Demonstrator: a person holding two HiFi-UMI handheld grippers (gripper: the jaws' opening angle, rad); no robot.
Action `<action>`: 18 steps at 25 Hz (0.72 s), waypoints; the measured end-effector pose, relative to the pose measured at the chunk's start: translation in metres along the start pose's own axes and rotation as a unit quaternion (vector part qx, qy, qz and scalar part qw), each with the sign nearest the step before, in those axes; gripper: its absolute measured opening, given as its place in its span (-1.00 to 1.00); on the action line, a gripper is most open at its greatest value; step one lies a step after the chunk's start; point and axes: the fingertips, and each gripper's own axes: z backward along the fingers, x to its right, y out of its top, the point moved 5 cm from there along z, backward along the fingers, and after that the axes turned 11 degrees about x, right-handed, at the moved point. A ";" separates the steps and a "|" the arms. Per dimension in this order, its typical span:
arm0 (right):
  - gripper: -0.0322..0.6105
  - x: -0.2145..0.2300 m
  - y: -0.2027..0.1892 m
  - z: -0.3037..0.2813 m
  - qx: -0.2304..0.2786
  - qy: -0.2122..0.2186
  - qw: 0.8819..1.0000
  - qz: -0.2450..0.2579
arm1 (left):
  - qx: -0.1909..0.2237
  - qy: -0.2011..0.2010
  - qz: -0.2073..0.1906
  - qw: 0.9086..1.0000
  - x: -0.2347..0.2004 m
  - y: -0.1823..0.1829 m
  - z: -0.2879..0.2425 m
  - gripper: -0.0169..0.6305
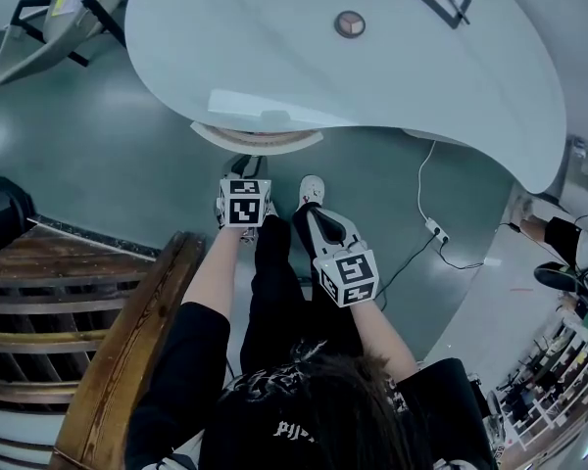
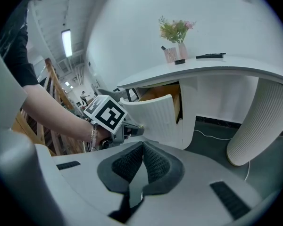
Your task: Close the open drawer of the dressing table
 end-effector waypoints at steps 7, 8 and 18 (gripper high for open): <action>-0.82 0.003 0.002 -0.002 0.002 -0.006 1.000 0.000 | 0.009 -0.001 -0.001 1.000 -0.004 0.012 -0.009 -0.60; -0.82 0.005 0.003 -0.002 0.003 -0.009 1.000 0.002 | 0.010 -0.001 0.000 1.000 -0.004 0.014 -0.010 -0.60; -0.82 0.018 0.015 -0.010 0.014 -0.019 1.000 0.007 | 0.022 -0.002 -0.003 1.000 -0.007 0.031 -0.022 -0.60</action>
